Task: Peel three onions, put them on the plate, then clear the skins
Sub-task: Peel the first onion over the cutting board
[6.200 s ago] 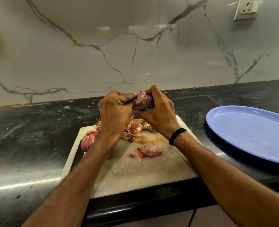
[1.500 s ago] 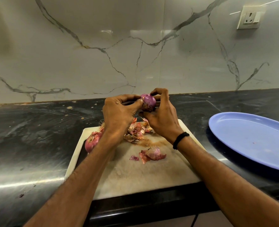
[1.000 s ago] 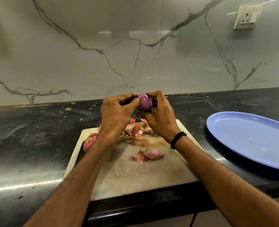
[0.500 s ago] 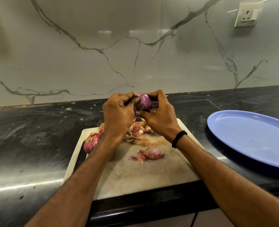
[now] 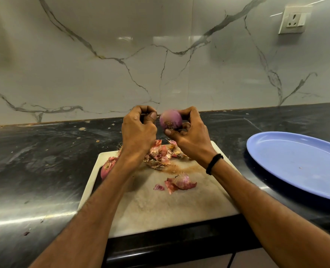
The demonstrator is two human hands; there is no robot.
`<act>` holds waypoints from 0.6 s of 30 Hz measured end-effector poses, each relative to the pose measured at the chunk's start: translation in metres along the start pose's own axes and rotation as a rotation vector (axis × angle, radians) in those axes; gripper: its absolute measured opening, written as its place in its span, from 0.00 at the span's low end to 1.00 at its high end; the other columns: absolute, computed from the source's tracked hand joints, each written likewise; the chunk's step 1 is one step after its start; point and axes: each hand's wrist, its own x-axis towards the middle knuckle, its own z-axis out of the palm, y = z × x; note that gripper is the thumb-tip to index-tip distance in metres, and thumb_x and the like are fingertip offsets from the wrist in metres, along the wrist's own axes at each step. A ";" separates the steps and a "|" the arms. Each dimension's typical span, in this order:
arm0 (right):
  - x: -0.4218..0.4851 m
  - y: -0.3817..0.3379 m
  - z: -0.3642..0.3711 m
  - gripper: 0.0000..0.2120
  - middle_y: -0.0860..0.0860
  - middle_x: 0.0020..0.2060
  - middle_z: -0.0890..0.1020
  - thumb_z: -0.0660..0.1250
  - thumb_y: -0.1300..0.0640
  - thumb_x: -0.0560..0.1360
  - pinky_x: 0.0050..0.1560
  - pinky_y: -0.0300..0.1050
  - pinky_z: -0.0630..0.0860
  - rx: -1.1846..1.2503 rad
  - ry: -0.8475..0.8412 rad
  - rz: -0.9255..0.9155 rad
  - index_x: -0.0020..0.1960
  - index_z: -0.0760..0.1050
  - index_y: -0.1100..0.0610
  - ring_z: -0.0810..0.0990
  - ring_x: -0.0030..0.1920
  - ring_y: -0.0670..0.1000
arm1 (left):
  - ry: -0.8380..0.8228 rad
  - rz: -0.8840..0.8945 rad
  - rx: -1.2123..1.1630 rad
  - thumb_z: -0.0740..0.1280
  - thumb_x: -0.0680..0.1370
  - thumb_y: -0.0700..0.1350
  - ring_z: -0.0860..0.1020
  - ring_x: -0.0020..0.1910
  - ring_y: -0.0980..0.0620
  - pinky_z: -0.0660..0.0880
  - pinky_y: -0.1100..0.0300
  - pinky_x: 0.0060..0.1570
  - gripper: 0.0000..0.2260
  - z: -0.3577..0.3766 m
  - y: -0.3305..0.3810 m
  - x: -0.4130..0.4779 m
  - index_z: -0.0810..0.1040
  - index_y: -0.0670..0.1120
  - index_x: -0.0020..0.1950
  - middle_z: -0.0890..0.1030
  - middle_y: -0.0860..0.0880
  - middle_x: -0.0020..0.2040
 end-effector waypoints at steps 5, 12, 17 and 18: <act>-0.001 -0.001 0.000 0.24 0.45 0.52 0.75 0.77 0.61 0.70 0.49 0.38 0.80 0.029 -0.011 -0.012 0.59 0.68 0.57 0.80 0.49 0.44 | -0.075 0.212 0.109 0.69 0.79 0.37 0.80 0.57 0.56 0.78 0.64 0.59 0.14 -0.004 0.000 -0.001 0.81 0.46 0.63 0.83 0.49 0.58; 0.000 0.001 -0.003 0.23 0.44 0.51 0.74 0.76 0.62 0.69 0.49 0.36 0.80 0.011 -0.021 -0.056 0.58 0.68 0.57 0.79 0.49 0.45 | -0.005 0.457 0.212 0.74 0.75 0.35 0.82 0.51 0.50 0.76 0.71 0.55 0.11 0.000 -0.006 -0.002 0.84 0.40 0.58 0.84 0.43 0.52; -0.002 0.002 -0.004 0.23 0.48 0.51 0.76 0.78 0.60 0.69 0.48 0.37 0.80 0.005 -0.020 -0.059 0.57 0.69 0.59 0.79 0.49 0.45 | 0.043 0.533 0.266 0.74 0.74 0.33 0.83 0.46 0.50 0.76 0.73 0.52 0.08 0.002 -0.010 -0.003 0.85 0.38 0.53 0.85 0.42 0.48; -0.002 0.002 -0.004 0.23 0.48 0.50 0.76 0.78 0.60 0.68 0.48 0.37 0.80 0.004 -0.019 -0.061 0.57 0.69 0.59 0.79 0.49 0.45 | 0.046 0.532 0.271 0.73 0.75 0.32 0.83 0.46 0.50 0.77 0.72 0.52 0.08 0.002 -0.011 -0.004 0.85 0.37 0.53 0.85 0.42 0.47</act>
